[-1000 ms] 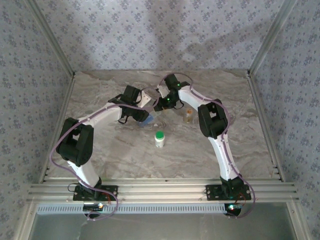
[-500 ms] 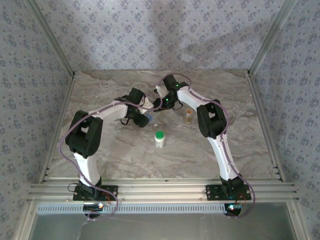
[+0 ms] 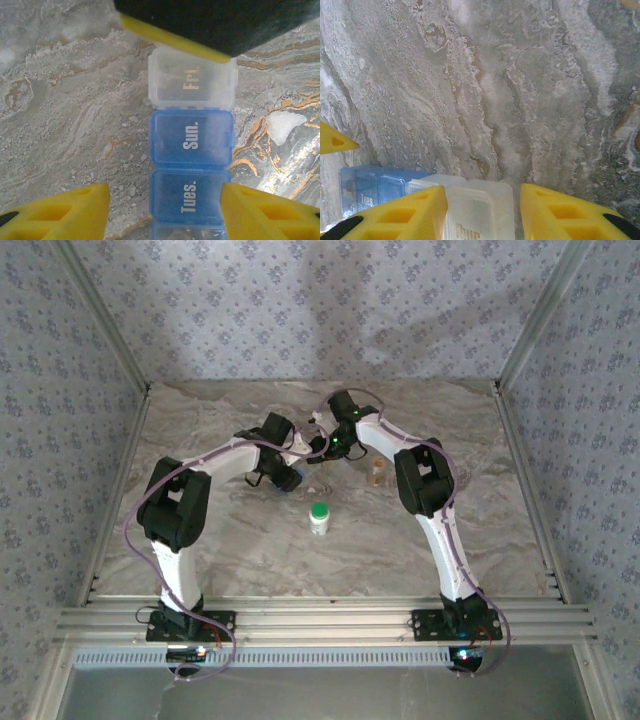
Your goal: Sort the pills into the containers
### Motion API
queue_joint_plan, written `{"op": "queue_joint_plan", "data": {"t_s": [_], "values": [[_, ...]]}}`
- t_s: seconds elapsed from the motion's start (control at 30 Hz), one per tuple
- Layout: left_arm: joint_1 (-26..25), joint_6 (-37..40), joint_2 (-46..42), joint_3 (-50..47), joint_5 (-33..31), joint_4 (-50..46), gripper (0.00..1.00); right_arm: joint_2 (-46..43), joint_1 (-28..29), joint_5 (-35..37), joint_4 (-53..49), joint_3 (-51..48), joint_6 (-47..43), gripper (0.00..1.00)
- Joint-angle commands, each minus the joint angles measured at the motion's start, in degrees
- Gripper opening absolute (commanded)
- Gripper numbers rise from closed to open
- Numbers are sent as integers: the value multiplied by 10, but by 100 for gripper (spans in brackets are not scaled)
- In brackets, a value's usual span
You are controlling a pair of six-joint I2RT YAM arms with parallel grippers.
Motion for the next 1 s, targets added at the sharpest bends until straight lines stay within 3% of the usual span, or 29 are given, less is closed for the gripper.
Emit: {"op": "queue_joint_plan", "data": {"t_s": [0.0, 0.33, 0.5, 0.97], "values": [[3, 8, 12, 1, 22, -15, 57, 14, 1, 7, -52, -25, -3, 44], [7, -8, -5, -12, 64, -4, 60, 17, -2, -3, -51, -26, 2, 43], [15, -19, -13, -9, 68, -9, 66, 17, -2, 0, -54, -26, 2, 43], [10, -35, -17, -12, 67, -6, 68, 12, -3, -20, -55, -26, -11, 44]]}}
